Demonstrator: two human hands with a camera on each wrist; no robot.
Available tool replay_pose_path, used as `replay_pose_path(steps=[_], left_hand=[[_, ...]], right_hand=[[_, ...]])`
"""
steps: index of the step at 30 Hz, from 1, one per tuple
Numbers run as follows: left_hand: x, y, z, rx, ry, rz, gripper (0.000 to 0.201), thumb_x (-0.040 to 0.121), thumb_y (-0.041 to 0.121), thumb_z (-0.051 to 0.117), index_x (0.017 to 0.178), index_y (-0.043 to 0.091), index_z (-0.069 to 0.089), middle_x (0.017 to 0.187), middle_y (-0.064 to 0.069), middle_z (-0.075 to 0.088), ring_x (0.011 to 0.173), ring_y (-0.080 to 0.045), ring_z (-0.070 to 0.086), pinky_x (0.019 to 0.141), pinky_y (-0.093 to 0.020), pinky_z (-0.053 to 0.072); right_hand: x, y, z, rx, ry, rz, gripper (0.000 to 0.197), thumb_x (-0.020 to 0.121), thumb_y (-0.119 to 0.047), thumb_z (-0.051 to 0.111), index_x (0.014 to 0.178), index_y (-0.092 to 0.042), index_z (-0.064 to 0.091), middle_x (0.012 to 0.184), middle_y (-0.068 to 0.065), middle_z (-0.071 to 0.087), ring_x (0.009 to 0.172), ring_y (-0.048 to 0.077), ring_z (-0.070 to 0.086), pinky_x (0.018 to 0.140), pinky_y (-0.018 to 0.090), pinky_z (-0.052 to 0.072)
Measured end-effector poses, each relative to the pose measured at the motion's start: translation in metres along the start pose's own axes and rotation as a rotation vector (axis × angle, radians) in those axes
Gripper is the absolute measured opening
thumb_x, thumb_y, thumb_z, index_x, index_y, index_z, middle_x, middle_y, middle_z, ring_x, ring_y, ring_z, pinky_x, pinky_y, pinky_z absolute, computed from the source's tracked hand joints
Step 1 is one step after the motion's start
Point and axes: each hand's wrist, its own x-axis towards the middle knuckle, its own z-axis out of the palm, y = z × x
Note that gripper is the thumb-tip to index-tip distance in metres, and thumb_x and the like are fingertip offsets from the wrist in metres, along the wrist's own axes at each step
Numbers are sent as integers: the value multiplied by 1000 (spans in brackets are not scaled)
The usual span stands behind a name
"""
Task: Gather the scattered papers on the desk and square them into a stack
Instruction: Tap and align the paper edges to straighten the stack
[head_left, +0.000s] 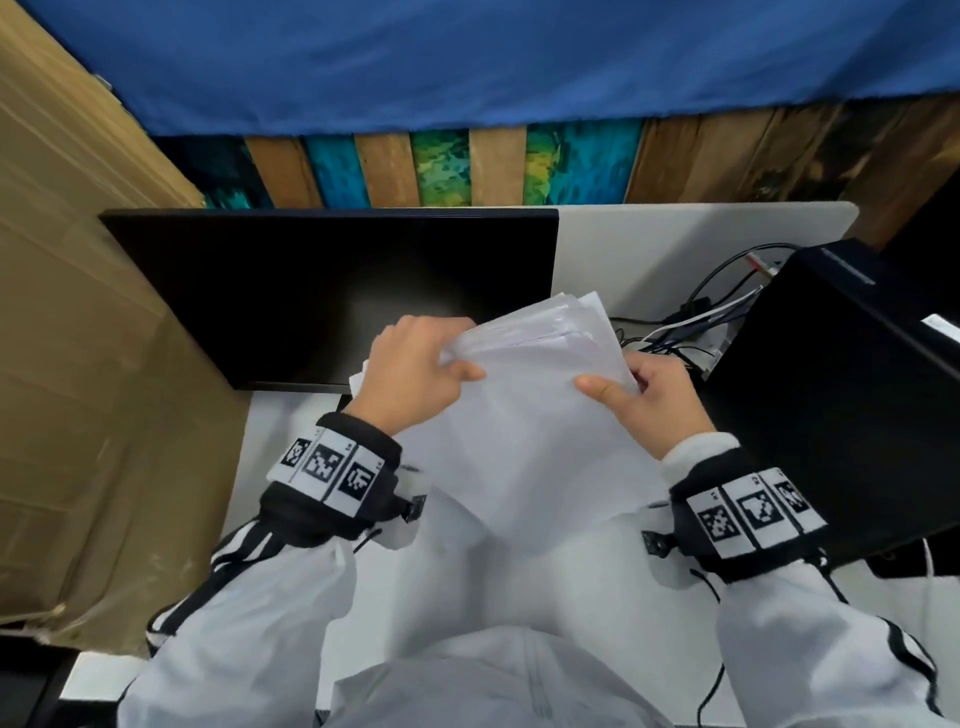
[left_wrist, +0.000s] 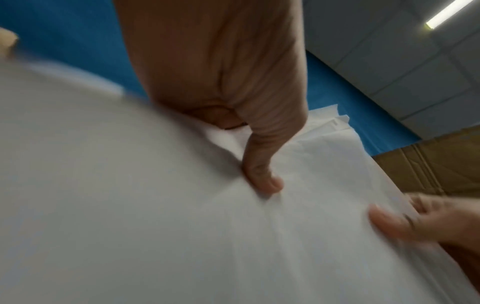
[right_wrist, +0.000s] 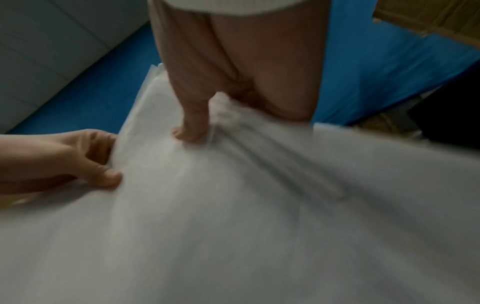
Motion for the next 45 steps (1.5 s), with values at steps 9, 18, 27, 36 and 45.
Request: replay_pose_path(steps=[9, 18, 27, 36, 45], left_hand=[[-2, -66, -33, -610, 150, -180, 26, 75, -8, 69, 85, 16, 67, 63, 29, 69, 61, 11, 64, 60, -8, 50], [-23, -102, 19, -971, 210, -452, 22, 81, 0, 65, 93, 19, 68, 85, 11, 76, 80, -9, 71, 80, -33, 52], [-71, -116, 68, -999, 72, -531, 43, 75, 2, 72, 112, 20, 62, 100, 12, 71, 93, 2, 67, 75, -13, 52], [-76, -118, 91, -1029, 1, -491, 33, 75, 14, 67, 104, 31, 70, 112, -1, 70, 107, -21, 63, 95, -41, 47], [-79, -129, 96, -962, -42, -649, 47, 62, 2, 78, 108, 7, 68, 109, -12, 71, 103, -26, 65, 96, -39, 47]], right_hand=[[-14, 41, -42, -95, -41, 385, 18, 63, -20, 83, 67, -14, 67, 57, -5, 66, 53, 10, 60, 59, 26, 47], [-9, 62, -13, 300, 201, 435, 14, 74, -12, 74, 83, -17, 65, 95, 11, 69, 77, 19, 64, 80, 34, 53], [-15, 83, 17, 171, 245, 513, 31, 74, -6, 73, 103, -1, 62, 95, 7, 65, 78, 13, 68, 72, 21, 49], [-18, 93, 29, 209, 298, 622, 23, 74, -9, 74, 93, -5, 61, 91, 9, 65, 87, 22, 65, 76, 24, 51], [-27, 92, 21, 286, 297, 417, 28, 76, -14, 73, 101, -16, 61, 83, -6, 64, 68, 1, 64, 55, 6, 48]])
